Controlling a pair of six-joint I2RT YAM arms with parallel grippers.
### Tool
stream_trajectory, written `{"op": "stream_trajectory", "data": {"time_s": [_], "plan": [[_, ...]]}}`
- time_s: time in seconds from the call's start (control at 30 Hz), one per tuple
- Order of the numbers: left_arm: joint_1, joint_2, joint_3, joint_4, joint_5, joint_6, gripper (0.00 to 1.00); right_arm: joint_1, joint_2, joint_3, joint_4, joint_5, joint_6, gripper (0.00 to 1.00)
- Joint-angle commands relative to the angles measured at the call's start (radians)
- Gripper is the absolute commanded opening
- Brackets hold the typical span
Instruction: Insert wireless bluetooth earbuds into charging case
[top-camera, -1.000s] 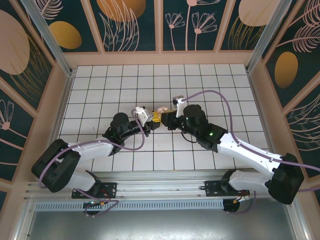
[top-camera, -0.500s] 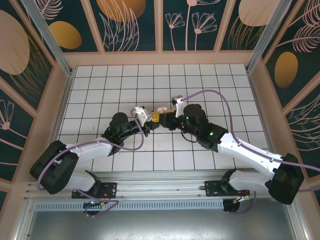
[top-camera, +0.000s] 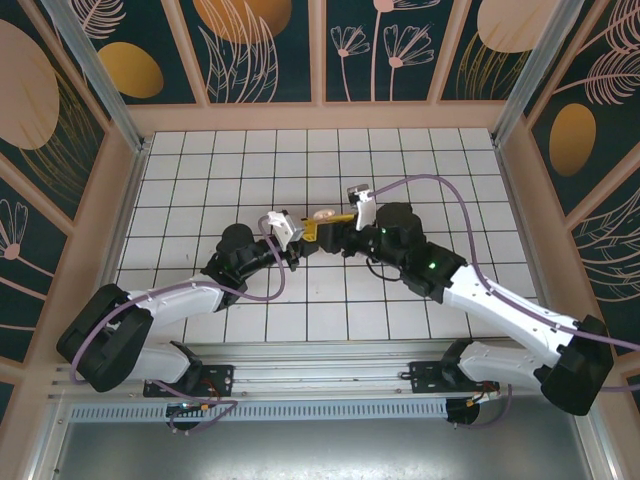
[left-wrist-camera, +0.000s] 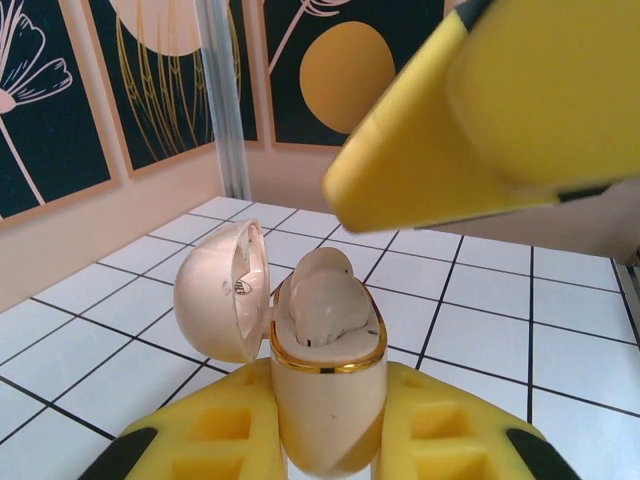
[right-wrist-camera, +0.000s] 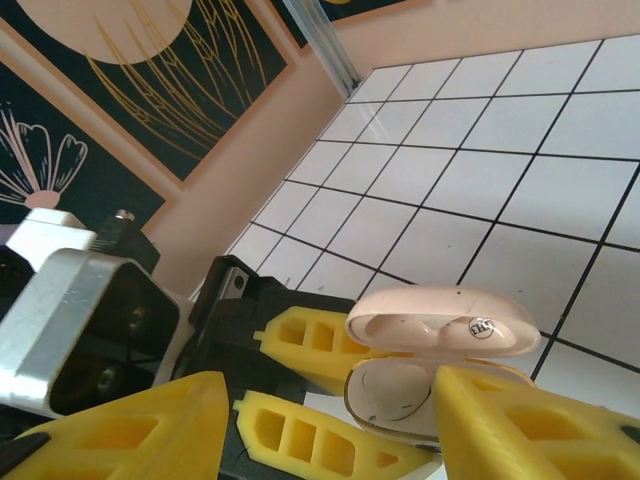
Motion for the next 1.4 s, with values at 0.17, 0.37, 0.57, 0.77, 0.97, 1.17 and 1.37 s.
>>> {"op": "stream_trajectory", "data": {"time_s": [0.17, 0.37, 0.57, 0.77, 0.97, 1.17, 1.37], "plan": [[0.001, -0.018, 0.030, 0.020, 0.036, 0.025, 0.12, -0.088, -0.043, 0.079, -0.012, -0.142, -0.009, 0.58], [0.001, -0.029, 0.038, 0.000, 0.088, 0.052, 0.13, -0.233, -0.009, 0.114, -0.037, -0.363, -0.008, 0.61], [0.002, -0.032, 0.060, -0.024, 0.149, 0.060, 0.13, -0.272, 0.094, 0.198, -0.118, -0.554, -0.067, 0.64], [0.001, -0.037, 0.083, -0.071, 0.148, 0.071, 0.13, -0.309, 0.215, 0.303, -0.255, -0.680, -0.157, 0.64], [0.001, -0.045, 0.090, -0.097, 0.141, 0.075, 0.13, -0.310, 0.291, 0.377, -0.383, -0.767, -0.242, 0.63], [0.001, -0.052, 0.090, -0.104, 0.117, 0.069, 0.13, -0.310, 0.295, 0.388, -0.455, -0.809, -0.278, 0.59], [0.001, -0.051, 0.090, -0.113, 0.099, 0.062, 0.13, -0.312, 0.242, 0.359, -0.456, -0.832, -0.269, 0.54]]}}
